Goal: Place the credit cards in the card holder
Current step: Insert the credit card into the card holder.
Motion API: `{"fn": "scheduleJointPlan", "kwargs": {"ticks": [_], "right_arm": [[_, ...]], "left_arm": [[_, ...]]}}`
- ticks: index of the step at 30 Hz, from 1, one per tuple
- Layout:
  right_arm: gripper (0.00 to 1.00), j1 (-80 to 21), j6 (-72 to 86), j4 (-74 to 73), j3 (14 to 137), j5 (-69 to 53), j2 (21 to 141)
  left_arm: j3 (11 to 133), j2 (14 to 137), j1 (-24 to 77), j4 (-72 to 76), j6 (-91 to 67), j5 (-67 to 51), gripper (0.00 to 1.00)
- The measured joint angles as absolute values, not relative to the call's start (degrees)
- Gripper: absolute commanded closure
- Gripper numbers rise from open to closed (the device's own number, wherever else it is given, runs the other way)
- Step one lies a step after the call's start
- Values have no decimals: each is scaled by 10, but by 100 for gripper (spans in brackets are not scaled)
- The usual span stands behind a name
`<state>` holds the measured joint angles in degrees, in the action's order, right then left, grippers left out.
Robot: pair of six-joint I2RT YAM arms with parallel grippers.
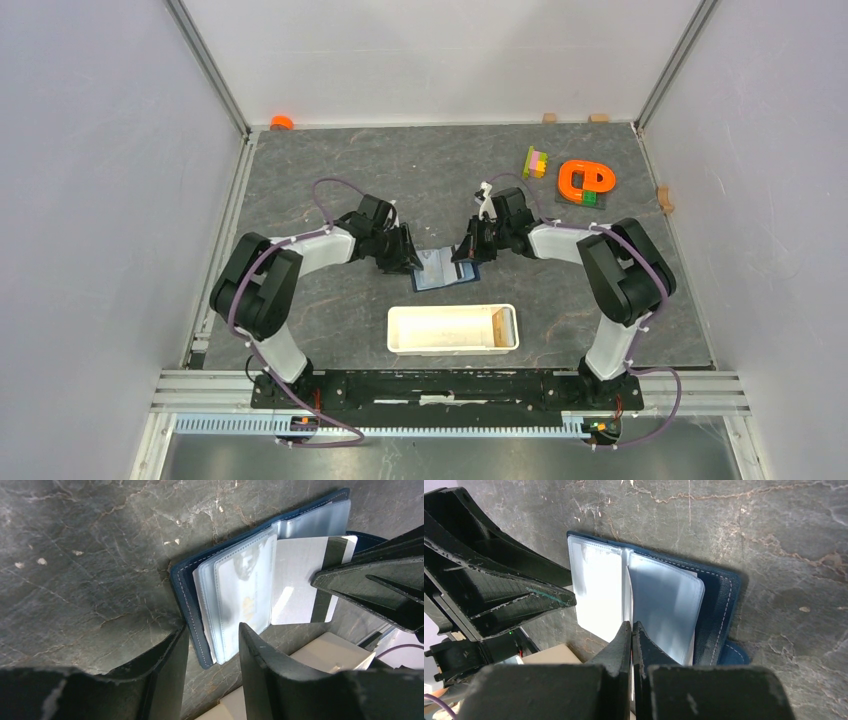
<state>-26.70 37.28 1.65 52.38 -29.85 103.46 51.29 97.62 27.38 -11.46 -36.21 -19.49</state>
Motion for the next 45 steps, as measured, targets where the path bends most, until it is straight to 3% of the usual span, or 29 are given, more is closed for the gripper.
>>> {"fn": "scheduleJointPlan", "kwargs": {"ticks": [14,45], "right_arm": [[100,-259,372,47,524,-328,1052],[100,-262,430,137,488,-301,1068]], "left_arm": [[552,1013,271,-125,-336,-177,68],[562,1024,267,-131,-324,-179,75]]}}
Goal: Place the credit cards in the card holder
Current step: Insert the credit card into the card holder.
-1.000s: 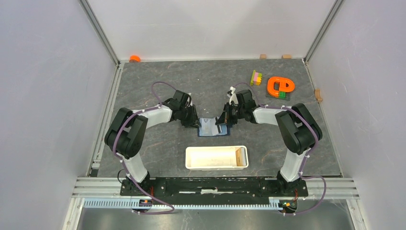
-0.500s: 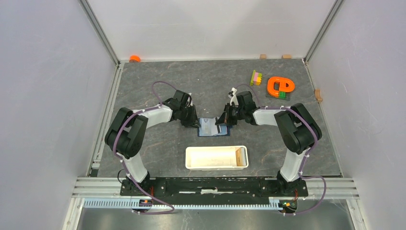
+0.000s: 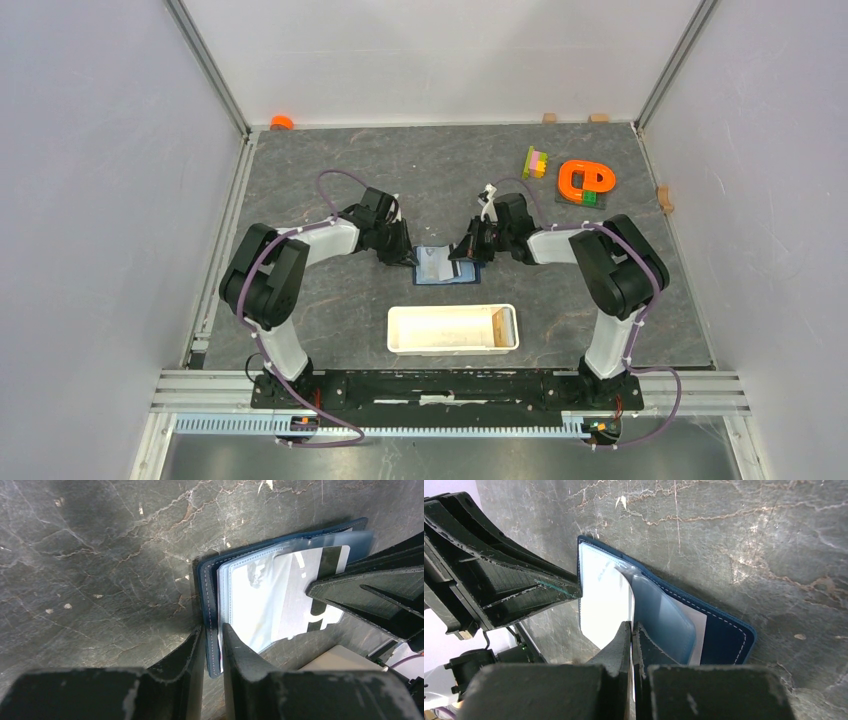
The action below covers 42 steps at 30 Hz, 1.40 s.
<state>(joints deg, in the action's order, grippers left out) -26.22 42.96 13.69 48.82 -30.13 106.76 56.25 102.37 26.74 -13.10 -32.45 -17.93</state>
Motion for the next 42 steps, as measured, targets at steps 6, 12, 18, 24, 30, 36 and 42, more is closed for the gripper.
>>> {"fn": "scheduleJointPlan", "kwargs": {"ticks": [6,12,18,24,30,36,42], "right_arm": [[96,-272,437,144,488,-287,1070],[83,-284,435,140,491,-260,1070],[72,-293,395,86,516,-215,1056],[59,-300,324,-4,561,-166,1047],[50,-304,279,-65,565,-125,1017],[40,-311,249,-108,566,-90,994],[40,-312,239,-123,566,-75,978]], "left_arm": [[559,1024,265,-124,-325,-188,76],[544,1022,260,-97,-328,-209,75],[531,1013,262,-76,-333,-213,63],[525,997,271,-83,-333,-211,56],[524,986,271,-88,-334,-211,56],[521,983,271,-86,-336,-211,56],[521,983,275,-70,-349,-221,56]]}}
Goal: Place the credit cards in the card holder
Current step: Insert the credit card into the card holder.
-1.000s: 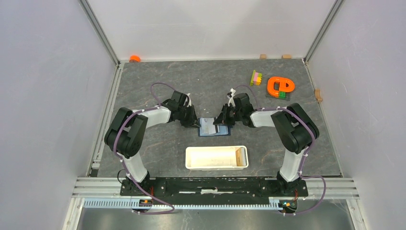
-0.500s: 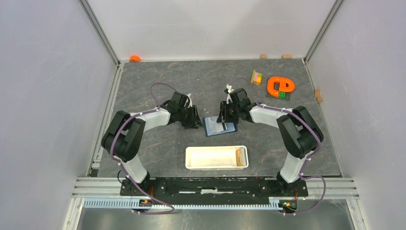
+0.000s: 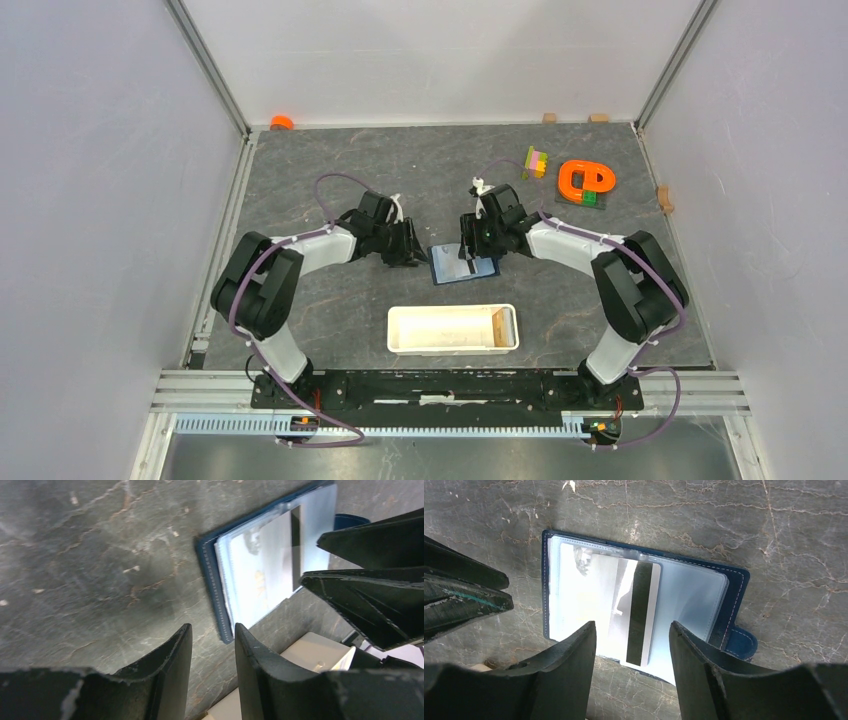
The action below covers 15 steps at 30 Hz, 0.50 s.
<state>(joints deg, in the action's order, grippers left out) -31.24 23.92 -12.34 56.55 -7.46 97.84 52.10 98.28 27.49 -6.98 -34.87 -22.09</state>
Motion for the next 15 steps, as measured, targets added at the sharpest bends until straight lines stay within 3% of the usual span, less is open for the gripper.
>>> {"fn": "scheduleJointPlan", "kwargs": {"ticks": [15], "right_arm": [[41,-327,255,-126,564,-92,987]], "left_arm": [[521,1038,291,-5,-378,-254,80]]}}
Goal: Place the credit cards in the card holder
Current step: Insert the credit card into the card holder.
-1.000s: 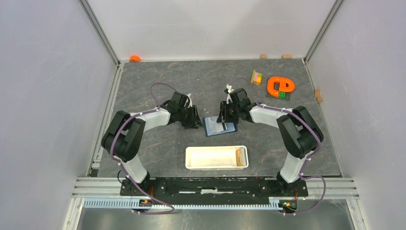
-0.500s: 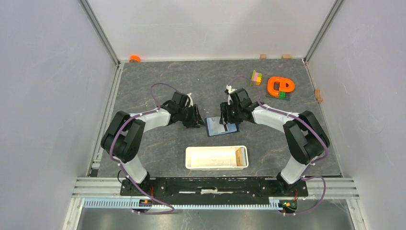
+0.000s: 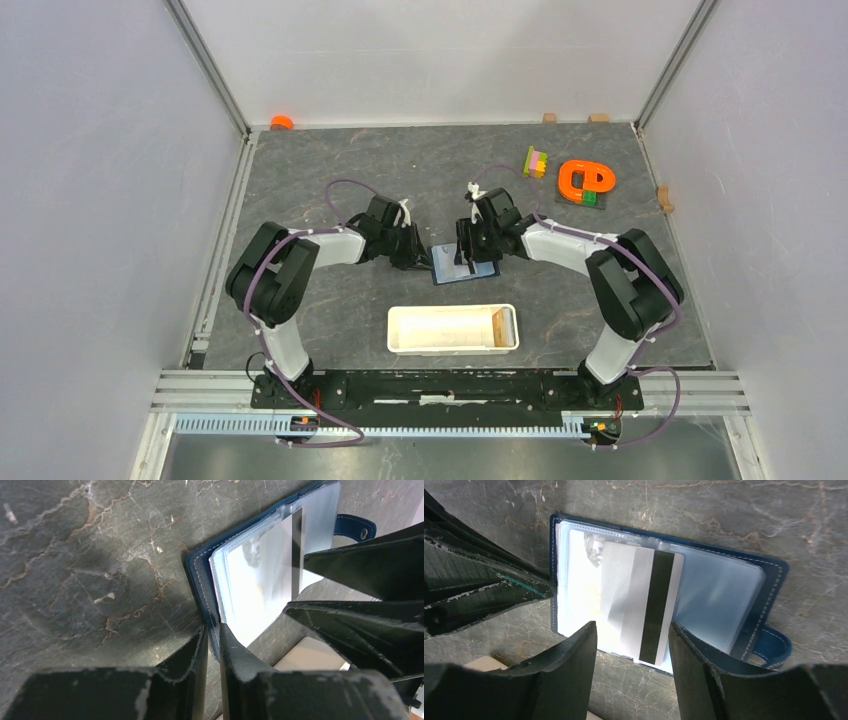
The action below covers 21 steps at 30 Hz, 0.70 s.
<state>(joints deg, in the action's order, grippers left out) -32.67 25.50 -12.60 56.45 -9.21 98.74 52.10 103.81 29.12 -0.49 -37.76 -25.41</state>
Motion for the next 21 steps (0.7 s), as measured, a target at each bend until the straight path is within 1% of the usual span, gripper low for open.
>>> {"fn": "scheduleJointPlan", "kwargs": {"ticks": [9,21], "right_arm": [[41,-340,263,-125,572,-101,1002],[47,-359,274,-101,580,-109,1018]], "left_arm": [[521,1045,291,9,-379,-260,85],[521,1051,289,21,-379,-266,87]]}}
